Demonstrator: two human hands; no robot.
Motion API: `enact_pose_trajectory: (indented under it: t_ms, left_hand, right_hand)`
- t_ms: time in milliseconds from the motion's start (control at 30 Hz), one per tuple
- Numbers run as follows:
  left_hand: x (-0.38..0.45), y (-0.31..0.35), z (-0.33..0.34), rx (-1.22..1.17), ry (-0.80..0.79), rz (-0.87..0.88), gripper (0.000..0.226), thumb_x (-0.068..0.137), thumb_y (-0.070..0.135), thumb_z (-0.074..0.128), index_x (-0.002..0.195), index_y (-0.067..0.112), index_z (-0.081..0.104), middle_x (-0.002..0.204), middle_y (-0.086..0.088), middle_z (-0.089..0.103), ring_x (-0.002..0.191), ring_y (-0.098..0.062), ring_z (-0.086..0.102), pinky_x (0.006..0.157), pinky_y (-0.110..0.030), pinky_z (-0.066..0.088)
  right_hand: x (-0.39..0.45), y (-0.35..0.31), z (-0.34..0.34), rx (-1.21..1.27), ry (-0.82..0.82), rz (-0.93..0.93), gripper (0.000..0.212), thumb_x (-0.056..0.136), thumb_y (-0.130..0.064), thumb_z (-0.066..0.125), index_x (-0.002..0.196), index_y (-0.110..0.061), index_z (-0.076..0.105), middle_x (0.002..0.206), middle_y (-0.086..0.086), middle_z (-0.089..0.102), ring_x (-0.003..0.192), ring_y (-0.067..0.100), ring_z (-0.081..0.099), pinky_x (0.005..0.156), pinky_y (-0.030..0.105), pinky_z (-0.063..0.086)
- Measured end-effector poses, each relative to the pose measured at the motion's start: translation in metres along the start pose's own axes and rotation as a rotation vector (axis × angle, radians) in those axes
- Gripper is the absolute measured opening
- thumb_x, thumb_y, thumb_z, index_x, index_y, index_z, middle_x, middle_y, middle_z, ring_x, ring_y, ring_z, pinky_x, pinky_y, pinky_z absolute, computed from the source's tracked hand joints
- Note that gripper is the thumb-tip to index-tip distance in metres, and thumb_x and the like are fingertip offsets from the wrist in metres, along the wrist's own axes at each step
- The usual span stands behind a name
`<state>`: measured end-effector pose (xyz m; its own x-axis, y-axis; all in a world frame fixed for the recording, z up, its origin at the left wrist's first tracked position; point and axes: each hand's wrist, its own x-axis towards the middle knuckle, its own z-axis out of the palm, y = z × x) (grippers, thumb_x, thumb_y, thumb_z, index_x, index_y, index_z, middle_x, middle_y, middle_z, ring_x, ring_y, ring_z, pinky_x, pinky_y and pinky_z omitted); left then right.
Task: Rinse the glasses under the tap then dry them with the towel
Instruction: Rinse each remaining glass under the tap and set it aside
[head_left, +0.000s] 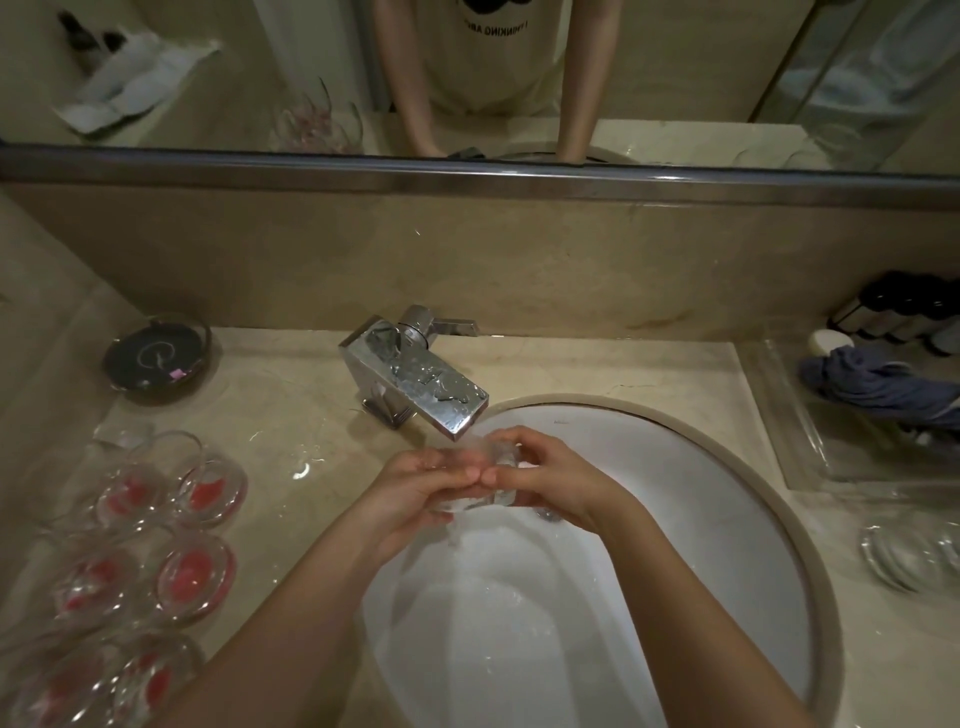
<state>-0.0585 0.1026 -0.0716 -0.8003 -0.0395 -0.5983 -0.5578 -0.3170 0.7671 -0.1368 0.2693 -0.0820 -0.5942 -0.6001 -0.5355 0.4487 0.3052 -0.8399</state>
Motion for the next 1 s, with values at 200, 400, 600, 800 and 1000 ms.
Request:
enact_pose_trajectory:
  t_ms: [200, 400, 600, 800, 1000]
  left_hand:
    - [0.004, 0.0, 0.006, 0.017, -0.008, -0.006, 0.025, 0.07, 0.015, 0.076, 0.094, 0.012, 0.072, 0.088, -0.008, 0.077, 0.082, -0.014, 0.073, 0.078, -0.034, 0.041]
    - [0.004, -0.003, 0.005, -0.013, 0.021, -0.023, 0.032, 0.069, 0.012, 0.075, 0.101, 0.013, 0.073, 0.087, -0.005, 0.076, 0.082, -0.01, 0.073, 0.077, -0.034, 0.041]
    - [0.006, 0.0, 0.006, 0.012, -0.003, -0.028, 0.032, 0.078, 0.008, 0.072, 0.109, 0.005, 0.067, 0.096, -0.009, 0.076, 0.09, -0.015, 0.073, 0.082, -0.037, 0.042]
    - [0.004, -0.001, 0.009, -0.121, 0.013, -0.017, 0.051, 0.062, 0.015, 0.072, 0.112, 0.004, 0.062, 0.083, 0.0, 0.077, 0.077, -0.008, 0.073, 0.071, -0.033, 0.043]
    - [0.003, 0.004, 0.009, -0.056, -0.009, -0.005, 0.035, 0.068, 0.016, 0.071, 0.102, 0.008, 0.068, 0.088, -0.002, 0.076, 0.082, -0.009, 0.073, 0.082, -0.038, 0.041]
  right_hand:
    - [-0.004, -0.002, 0.003, 0.123, 0.007, 0.109, 0.035, 0.095, -0.035, 0.059, 0.109, -0.003, 0.065, 0.097, 0.022, 0.059, 0.082, 0.028, 0.06, 0.076, 0.034, 0.06]
    - [-0.003, 0.001, -0.002, 0.062, 0.033, 0.022, 0.036, 0.084, -0.014, 0.073, 0.119, -0.016, 0.06, 0.118, 0.012, 0.059, 0.093, 0.021, 0.066, 0.084, 0.033, 0.057]
    - [-0.001, -0.001, -0.001, 0.153, 0.028, 0.103, 0.039, 0.092, -0.038, 0.061, 0.112, -0.005, 0.067, 0.096, 0.02, 0.064, 0.081, 0.027, 0.064, 0.072, 0.033, 0.059]
    - [-0.001, 0.0, -0.008, 0.099, 0.055, 0.016, 0.037, 0.079, -0.017, 0.077, 0.114, -0.019, 0.065, 0.118, 0.013, 0.06, 0.093, 0.023, 0.067, 0.074, 0.029, 0.056]
    - [-0.003, 0.002, -0.005, 0.262, 0.089, 0.098, 0.039, 0.09, -0.036, 0.063, 0.11, -0.003, 0.068, 0.101, 0.024, 0.067, 0.081, 0.03, 0.068, 0.07, 0.031, 0.059]
